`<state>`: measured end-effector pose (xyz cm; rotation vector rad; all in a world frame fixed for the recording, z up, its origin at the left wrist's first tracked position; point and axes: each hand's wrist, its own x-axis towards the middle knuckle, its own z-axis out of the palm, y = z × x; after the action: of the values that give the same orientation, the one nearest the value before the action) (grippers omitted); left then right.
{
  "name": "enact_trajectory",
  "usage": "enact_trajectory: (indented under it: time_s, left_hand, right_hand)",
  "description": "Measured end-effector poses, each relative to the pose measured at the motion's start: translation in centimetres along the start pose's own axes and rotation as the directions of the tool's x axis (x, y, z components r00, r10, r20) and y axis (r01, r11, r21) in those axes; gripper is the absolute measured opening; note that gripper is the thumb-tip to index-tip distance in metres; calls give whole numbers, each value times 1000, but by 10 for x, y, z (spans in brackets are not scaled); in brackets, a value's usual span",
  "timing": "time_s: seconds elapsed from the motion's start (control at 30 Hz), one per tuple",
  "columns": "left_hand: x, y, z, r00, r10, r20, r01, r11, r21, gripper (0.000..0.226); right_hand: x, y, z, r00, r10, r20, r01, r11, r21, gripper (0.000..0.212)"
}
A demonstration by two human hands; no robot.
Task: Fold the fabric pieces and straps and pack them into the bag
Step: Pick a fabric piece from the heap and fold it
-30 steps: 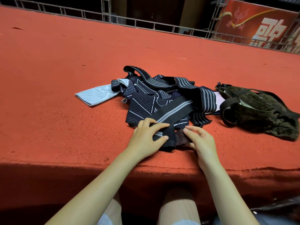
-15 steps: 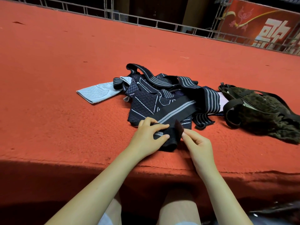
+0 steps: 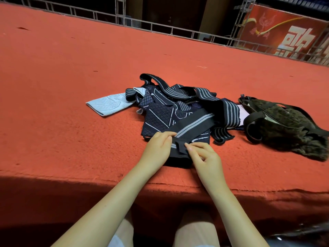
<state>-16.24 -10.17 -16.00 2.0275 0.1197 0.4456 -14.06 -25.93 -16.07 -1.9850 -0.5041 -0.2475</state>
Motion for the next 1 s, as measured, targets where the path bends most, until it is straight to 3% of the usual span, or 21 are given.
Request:
enact_trajectory:
  time_s: [0.2, 0.33, 0.47, 0.63, 0.73, 0.9, 1.0]
  left_hand:
    - [-1, -1, -2, 996, -48, -74, 44, 998, -51, 26]
    - [-4, 2, -5, 993, -44, -108, 27, 988, -154, 24]
    - [-11, 8, -10, 988, -9, -151, -34, 959, -282, 27]
    - [-20, 11, -14, 983, -40, -179, -28, 933, -359, 30]
    - [-24, 9, -22, 984, -82, -161, 18, 932, -361, 35]
    - [-9, 1, -61, 942, -182, -282, 55, 912, -407, 46]
    - [6, -17, -99, 895, -231, -381, 77, 922, -379, 50]
  right_hand:
    - [10, -5, 10, 967, 254, 2, -253, 961, 108, 10]
    - [14, -12, 13, 944, 331, 6, -331, 944, -5, 44]
    - [9, -20, 9, 961, 271, 48, -265, 959, -101, 35]
    - [6, -37, 23, 975, 222, -24, -211, 950, 229, 22]
    - [16, -51, 43, 986, 154, -66, -140, 974, 179, 30]
    - [40, -83, 96, 993, 73, 96, -89, 980, 180, 49]
    - [63, -93, 124, 964, 40, 262, -50, 998, 32, 40]
